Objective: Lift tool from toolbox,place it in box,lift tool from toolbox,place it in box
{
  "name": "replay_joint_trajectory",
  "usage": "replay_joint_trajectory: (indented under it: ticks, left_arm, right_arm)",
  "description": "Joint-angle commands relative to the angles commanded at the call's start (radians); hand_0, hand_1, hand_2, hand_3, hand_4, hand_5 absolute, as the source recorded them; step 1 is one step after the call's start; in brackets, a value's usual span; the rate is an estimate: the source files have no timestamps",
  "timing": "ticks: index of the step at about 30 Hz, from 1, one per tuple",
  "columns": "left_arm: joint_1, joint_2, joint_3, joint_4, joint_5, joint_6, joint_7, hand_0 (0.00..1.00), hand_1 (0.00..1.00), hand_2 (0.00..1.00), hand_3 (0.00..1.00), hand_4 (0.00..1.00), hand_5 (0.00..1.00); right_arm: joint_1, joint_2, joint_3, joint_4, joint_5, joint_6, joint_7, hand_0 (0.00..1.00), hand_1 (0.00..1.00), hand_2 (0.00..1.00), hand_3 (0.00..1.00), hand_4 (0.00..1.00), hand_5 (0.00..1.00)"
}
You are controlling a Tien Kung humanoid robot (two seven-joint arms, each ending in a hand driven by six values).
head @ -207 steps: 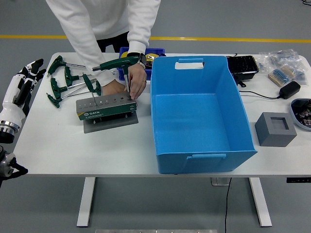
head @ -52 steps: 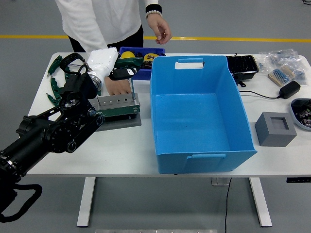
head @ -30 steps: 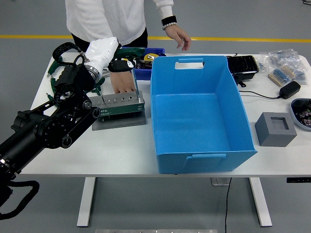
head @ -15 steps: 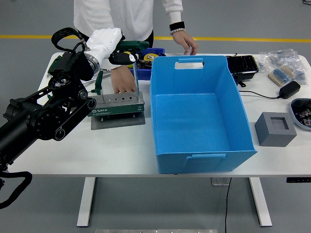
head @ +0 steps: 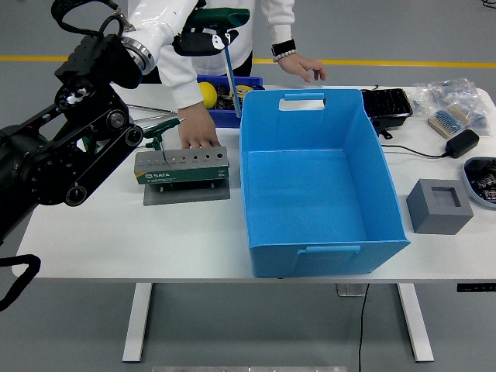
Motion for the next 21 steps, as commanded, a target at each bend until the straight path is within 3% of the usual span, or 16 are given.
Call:
replay_joint_trajectory:
  ticks: [5, 10, 18, 19, 21]
  left_arm:
    - [0.004, -0.011, 0.019, -0.087, -0.046, 0.01, 0.003, 0.168, 0.015, 0.052, 0.063, 0.687, 0.497]
    - [0.001, -0.021, 0.112, -0.151, -0.123, 0.021, -0.005, 0.167, 0.015, 0.051, 0.064, 0.68, 0.486]
    - [-0.02, -0.016, 0.33, -0.141, -0.246, 0.015, -0.012, 0.184, 0.023, 0.059, 0.067, 0.675, 0.474]
    - [-0.023, -0.017, 0.355, -0.14, -0.259, 0.014, -0.014, 0.222, 0.09, 0.13, 0.15, 0.674, 0.466]
    - [-0.03, -0.019, 0.395, -0.135, -0.296, -0.009, -0.026, 0.222, 0.09, 0.13, 0.15, 0.674, 0.466]
  right_arm:
    - [-0.001, 0.0, -0.001, 0.0, 0.003, -0.001, 0.002, 0.693, 0.658, 0.742, 0.595, 0.816, 0.75]
    - [-0.002, 0.001, -0.003, 0.0, 0.006, 0.0, 0.003, 0.691, 0.657, 0.742, 0.595, 0.815, 0.748]
    - [0.0, -0.003, -0.008, 0.001, 0.014, 0.001, 0.007, 0.692, 0.658, 0.741, 0.594, 0.814, 0.746]
    - [0.0, -0.003, -0.008, 0.001, 0.013, 0.001, 0.007, 0.692, 0.657, 0.739, 0.594, 0.813, 0.745]
    - [0.0, -0.003, -0.006, 0.001, 0.009, 0.0, 0.006, 0.692, 0.657, 0.739, 0.594, 0.813, 0.745]
